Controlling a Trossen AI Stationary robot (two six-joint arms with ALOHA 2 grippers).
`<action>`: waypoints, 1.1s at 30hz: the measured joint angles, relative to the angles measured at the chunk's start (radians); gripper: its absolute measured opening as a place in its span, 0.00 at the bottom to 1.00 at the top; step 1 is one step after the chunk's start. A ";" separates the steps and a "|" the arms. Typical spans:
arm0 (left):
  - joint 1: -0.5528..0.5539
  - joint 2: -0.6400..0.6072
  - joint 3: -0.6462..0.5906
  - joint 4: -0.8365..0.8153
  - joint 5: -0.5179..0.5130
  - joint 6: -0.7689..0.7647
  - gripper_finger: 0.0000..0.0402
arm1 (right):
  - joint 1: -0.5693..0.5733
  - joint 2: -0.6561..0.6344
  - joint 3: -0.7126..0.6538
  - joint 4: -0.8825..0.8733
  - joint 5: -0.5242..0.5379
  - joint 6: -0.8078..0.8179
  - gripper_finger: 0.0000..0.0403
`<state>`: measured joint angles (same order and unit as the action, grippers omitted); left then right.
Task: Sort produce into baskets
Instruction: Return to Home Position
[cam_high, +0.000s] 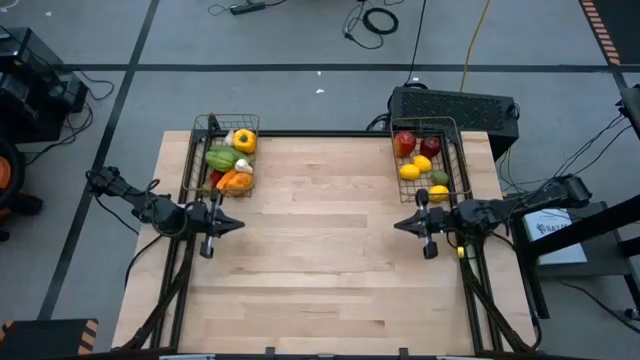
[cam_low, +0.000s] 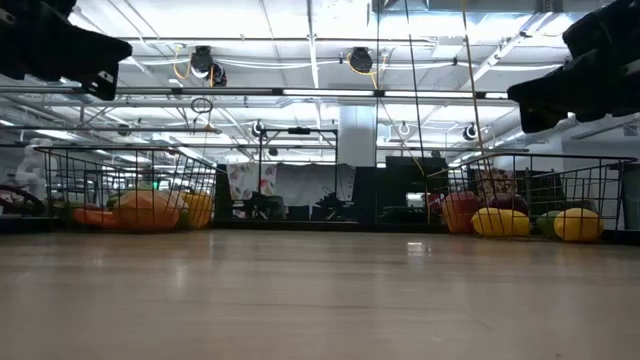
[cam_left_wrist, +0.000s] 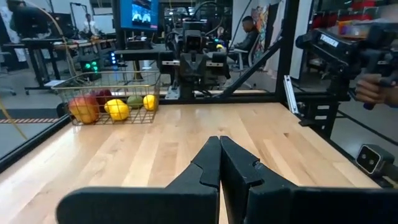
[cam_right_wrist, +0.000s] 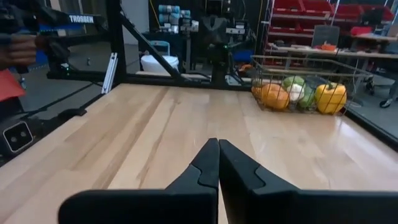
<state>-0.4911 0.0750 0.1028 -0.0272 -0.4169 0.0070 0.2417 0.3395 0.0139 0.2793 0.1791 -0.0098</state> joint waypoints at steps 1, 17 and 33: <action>0.000 0.000 0.000 0.002 0.002 0.005 0.01 | 0.000 -0.010 0.000 -0.004 0.000 -0.002 0.00; 0.000 -0.008 -0.004 0.024 0.075 0.029 0.01 | 0.000 -0.102 0.000 -0.057 -0.003 -0.006 0.00; 0.003 -0.008 -0.096 0.153 0.079 0.049 0.01 | 0.000 -0.175 0.000 -0.097 -0.017 -0.008 0.00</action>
<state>-0.4882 0.0666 0.0071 0.1253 -0.3377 0.0565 0.2417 0.1641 0.0144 0.1821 0.1616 -0.0181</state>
